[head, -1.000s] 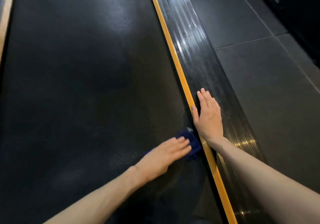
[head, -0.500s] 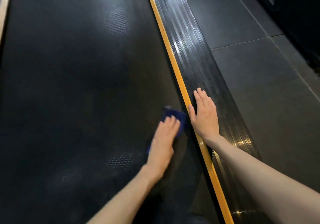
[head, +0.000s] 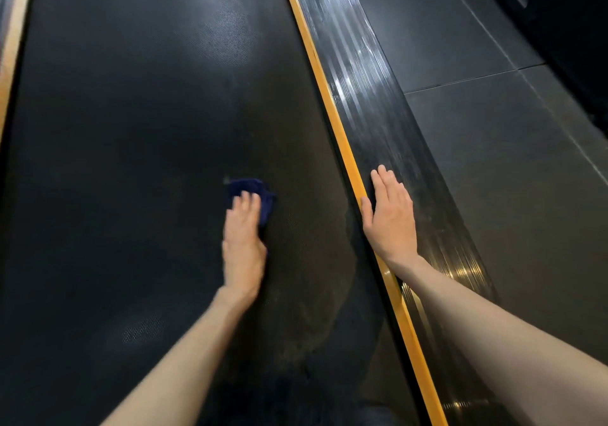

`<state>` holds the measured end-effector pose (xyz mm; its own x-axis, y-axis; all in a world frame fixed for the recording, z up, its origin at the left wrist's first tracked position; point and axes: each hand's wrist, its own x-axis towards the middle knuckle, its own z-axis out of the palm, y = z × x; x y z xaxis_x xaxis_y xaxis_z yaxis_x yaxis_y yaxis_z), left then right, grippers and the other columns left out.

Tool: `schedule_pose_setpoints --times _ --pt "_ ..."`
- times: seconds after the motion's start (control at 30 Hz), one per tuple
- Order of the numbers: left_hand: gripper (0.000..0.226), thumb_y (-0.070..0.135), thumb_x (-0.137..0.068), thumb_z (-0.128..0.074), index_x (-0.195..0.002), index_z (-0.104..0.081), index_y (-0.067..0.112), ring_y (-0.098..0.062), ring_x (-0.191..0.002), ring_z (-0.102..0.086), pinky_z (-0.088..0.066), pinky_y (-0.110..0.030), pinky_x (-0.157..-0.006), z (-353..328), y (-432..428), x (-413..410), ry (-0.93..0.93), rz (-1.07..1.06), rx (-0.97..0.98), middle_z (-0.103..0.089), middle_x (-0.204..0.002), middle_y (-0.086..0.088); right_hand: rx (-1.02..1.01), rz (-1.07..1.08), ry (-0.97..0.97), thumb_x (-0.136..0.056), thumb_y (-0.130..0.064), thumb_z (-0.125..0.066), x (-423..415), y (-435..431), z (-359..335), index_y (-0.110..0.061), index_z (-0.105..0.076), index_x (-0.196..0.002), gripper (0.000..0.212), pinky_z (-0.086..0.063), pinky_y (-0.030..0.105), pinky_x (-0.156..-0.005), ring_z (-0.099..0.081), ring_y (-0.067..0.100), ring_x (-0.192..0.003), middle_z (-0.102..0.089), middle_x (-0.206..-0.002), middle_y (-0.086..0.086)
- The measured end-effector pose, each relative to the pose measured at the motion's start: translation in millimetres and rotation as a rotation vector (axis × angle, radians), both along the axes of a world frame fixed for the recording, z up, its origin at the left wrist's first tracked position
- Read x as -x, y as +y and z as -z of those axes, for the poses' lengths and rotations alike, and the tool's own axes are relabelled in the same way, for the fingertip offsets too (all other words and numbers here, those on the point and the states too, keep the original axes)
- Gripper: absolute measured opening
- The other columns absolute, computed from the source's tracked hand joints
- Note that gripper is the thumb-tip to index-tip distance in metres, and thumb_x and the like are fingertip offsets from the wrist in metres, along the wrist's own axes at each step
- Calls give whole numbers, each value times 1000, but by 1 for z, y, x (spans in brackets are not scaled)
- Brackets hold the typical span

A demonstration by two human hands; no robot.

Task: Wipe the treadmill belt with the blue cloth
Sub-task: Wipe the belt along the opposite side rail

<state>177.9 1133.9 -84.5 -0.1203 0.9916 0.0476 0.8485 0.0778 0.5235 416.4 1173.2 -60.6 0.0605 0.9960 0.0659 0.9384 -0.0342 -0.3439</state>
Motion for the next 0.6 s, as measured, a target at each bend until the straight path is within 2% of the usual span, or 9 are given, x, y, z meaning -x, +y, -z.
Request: schedule_pose_setpoints --times 0.1,0.13,0.23,0.27,0.33,0.37,0.5,0.57,0.6 --pt "78 -13 -62 -37 -138 -40 3 -29 -136 -31 -13 -37 -116 5 -41 -63 18 327 -50 -37 -145 -16 -7 -4 -16 -99 -33 -41 1 -1 0 -14 -33 -145 50 -11 32 -114 -22 18 -142 -29 -153 3" --pt "76 -14 -65 -39 -139 -38 4 -28 -137 -29 -14 -40 -116 4 -55 -81 23 451 -63 -35 -147 -14 -16 -9 -24 -99 -33 -40 0 -1 1 -14 -33 -145 50 -11 31 -114 -23 18 -142 -30 -152 3" --pt "75 -6 -81 -45 -147 -15 11 -23 -143 -9 -10 -43 -117 -3 -69 -97 108 738 -14 -13 -155 -9 -23 -33 -26 -99 -35 -38 -3 -1 1 -14 -34 -145 50 -15 34 -114 -24 18 -142 -31 -152 3" --pt "70 -4 -83 -42 -147 -17 10 -24 -143 -14 -13 -43 -117 -2 -64 -90 165 760 -69 -17 -154 -10 -19 -39 -19 -99 -35 -38 -3 -1 2 -15 -34 -145 50 -16 34 -115 -24 18 -142 -31 -152 3" --pt "64 -3 -76 -34 -139 -39 6 -27 -134 -36 -26 -42 -113 0 -44 -69 240 685 -108 -40 -145 -13 -9 -40 -8 -99 -35 -39 -5 -1 2 -15 -33 -145 51 -14 34 -115 -23 17 -142 -29 -153 2" --pt "66 -3 -70 -33 -135 -46 3 -30 -130 -43 -26 -39 -112 1 -31 -53 243 587 -107 -46 -140 -15 -4 -36 -4 -99 -35 -39 -5 -1 2 -16 -32 -145 51 -13 33 -115 -22 17 -142 -28 -153 2" --pt "88 -20 -60 -55 -142 -32 4 -30 -140 -25 -7 -34 -116 -1 12 5 147 267 17 -30 -149 -16 2 -25 -8 -99 -35 -40 -3 0 2 -16 -32 -145 51 -10 31 -115 -21 17 -143 -27 -153 1" --pt "90 -21 -57 -57 -140 -35 4 -31 -139 -26 -8 -33 -116 -5 11 -3 102 292 21 -31 -148 -16 4 -12 -25 -99 -35 -40 -2 0 3 -16 -31 -146 51 -9 30 -114 -20 17 -143 -27 -153 1" --pt "88 -21 -55 -57 -138 -40 2 -33 -137 -31 -11 -33 -116 -4 1 -12 90 405 2 -36 -145 -17 5 -10 -33 -99 -34 -40 -2 0 2 -15 -31 -146 51 -8 30 -114 -20 17 -143 -27 -153 1"
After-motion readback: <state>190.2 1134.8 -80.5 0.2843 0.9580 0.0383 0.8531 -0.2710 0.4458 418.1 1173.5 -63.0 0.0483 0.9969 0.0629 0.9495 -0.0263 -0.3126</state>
